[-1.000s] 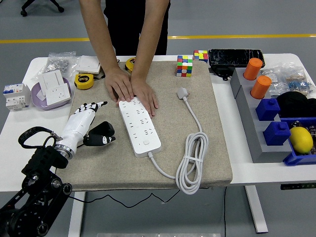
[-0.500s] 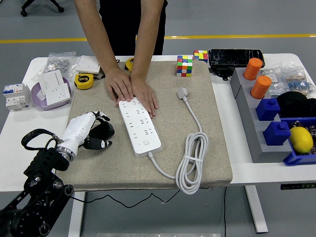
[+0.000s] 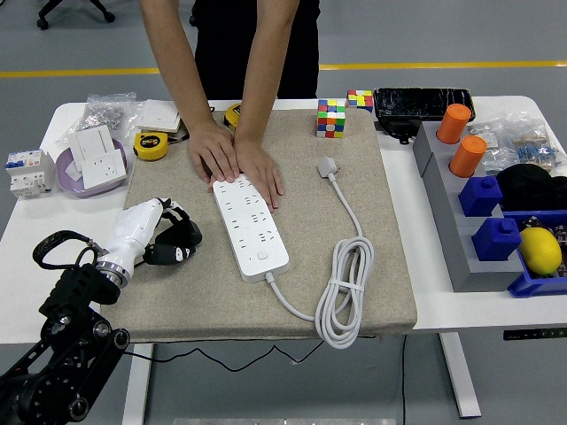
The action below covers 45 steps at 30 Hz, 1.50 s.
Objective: Pick up the plug,place it near the board,insert it into the board,press the button
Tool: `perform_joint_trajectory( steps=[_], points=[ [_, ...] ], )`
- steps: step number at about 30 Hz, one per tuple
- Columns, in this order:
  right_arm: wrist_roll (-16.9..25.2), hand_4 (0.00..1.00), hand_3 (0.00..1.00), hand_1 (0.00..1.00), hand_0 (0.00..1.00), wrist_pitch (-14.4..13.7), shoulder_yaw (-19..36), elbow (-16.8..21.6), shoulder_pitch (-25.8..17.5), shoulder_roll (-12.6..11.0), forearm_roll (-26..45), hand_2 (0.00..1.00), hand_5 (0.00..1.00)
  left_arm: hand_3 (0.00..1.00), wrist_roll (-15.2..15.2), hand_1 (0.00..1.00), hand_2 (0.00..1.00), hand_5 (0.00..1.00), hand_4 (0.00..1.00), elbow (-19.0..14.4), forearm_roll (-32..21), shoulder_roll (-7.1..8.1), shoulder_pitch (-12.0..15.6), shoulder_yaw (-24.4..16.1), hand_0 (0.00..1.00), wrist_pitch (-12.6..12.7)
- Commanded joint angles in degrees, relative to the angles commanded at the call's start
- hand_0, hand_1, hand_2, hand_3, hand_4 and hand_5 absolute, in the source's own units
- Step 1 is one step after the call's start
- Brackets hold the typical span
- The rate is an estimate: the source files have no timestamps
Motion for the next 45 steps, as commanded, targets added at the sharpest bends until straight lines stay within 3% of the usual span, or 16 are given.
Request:
perform_joint_trajectory(
  steps=[3, 4, 11, 22, 27, 34, 45],
  points=[
    [-0.02, 0.998, 0.706, 0.724, 0.868, 0.00, -0.01, 0.00, -0.02, -0.02, -0.01, 0.716, 0.668, 0.427, 0.28, 0.554, 0.409, 0.072, 0.688, -0.34, 0.00, 0.11, 0.07, 0.10, 0.655, -0.30],
    [-0.03, 0.998, 0.707, 0.724, 0.869, 0.00, 0.00, 0.00, -0.03, -0.03, -0.03, 0.716, 0.667, 0.422, 0.43, 0.439, 0.338, 0.065, 0.667, -0.58, 0.00, 0.17, 0.09, 0.19, 0.616, -0.44],
    [-0.08, 0.998, 0.707, 0.724, 0.869, 0.02, -0.16, 0.00, 0.05, -0.12, -0.09, 0.716, 0.666, 0.422, 1.25, 0.407, 0.317, 0.035, 0.632, -2.76, 0.00, 0.73, -0.31, 1.00, 0.591, -0.93],
    [-0.15, 0.998, 0.708, 0.724, 0.869, 0.02, -0.60, 0.00, 0.02, -0.25, 0.01, 0.716, 0.665, 0.421, 0.85, 0.403, 0.313, 0.004, 0.609, -7.03, 0.00, 3.03, -3.20, 4.95, 0.579, -1.95],
    [-0.24, 0.998, 0.708, 0.724, 0.869, 0.02, -0.76, 0.00, -0.03, -0.25, 0.03, 0.716, 0.665, 0.421, -0.62, 0.403, 0.313, 0.004, 0.609, -4.99, 0.00, 4.07, -5.95, 8.53, 0.579, -2.69],
    [-0.10, 0.998, 0.708, 0.724, 0.869, -0.03, -1.35, 0.00, 0.40, -0.31, 0.68, 0.716, 0.664, 0.425, -2.05, 0.419, 0.312, 0.002, 0.607, 0.00, 0.00, 5.05, -10.53, 14.06, 0.572, -1.76],
    [-0.30, 0.998, 0.708, 0.724, 0.869, 0.07, -0.38, 0.00, 0.08, -0.36, -0.19, 0.717, 0.664, 0.424, -2.65, 0.422, 0.314, 0.002, 0.607, 1.53, 0.00, 5.42, -11.77, 14.79, 0.569, -0.67]
  ],
)
